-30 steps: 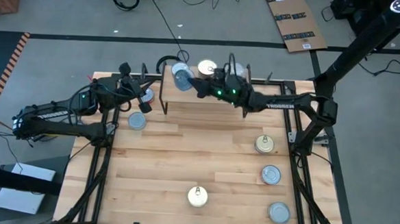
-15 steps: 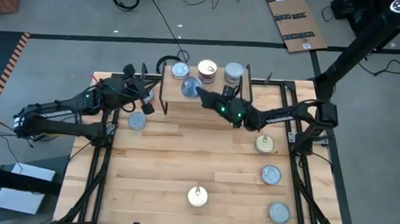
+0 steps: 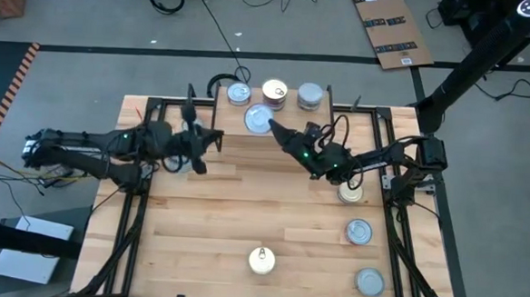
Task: Stack canned seafood by type on shelf
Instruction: Stack the red tuna can on top of the red tuna can on the shelf
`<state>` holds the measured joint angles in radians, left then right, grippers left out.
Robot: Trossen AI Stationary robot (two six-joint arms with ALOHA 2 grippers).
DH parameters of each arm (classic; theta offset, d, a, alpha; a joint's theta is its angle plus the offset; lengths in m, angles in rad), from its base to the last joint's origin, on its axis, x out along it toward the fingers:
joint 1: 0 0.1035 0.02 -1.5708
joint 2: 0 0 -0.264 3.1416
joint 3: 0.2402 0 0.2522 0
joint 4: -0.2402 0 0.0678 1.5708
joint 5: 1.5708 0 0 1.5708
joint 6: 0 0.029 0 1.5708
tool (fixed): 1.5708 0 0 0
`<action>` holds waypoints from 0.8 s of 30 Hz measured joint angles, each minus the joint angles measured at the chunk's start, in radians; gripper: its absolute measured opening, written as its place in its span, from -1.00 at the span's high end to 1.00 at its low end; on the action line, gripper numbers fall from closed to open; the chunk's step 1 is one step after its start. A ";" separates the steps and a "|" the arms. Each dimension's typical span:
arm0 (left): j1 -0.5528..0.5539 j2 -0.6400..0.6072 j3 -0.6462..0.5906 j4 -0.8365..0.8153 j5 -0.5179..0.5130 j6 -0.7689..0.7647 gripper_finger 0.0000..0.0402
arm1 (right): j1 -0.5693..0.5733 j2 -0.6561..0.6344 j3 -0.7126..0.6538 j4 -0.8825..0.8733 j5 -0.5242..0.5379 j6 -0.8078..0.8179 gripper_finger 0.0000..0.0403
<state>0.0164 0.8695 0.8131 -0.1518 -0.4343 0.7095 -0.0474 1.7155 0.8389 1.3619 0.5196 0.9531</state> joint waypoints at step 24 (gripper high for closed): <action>-0.286 0.407 0.000 0.728 -0.497 1.027 0.23 | 0.007 -0.001 0.016 0.134 -0.156 -0.037 0.24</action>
<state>-0.2699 1.2762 0.8131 0.5763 -0.9312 1.7361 -0.0402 1.7142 0.8547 1.4963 0.3634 0.9159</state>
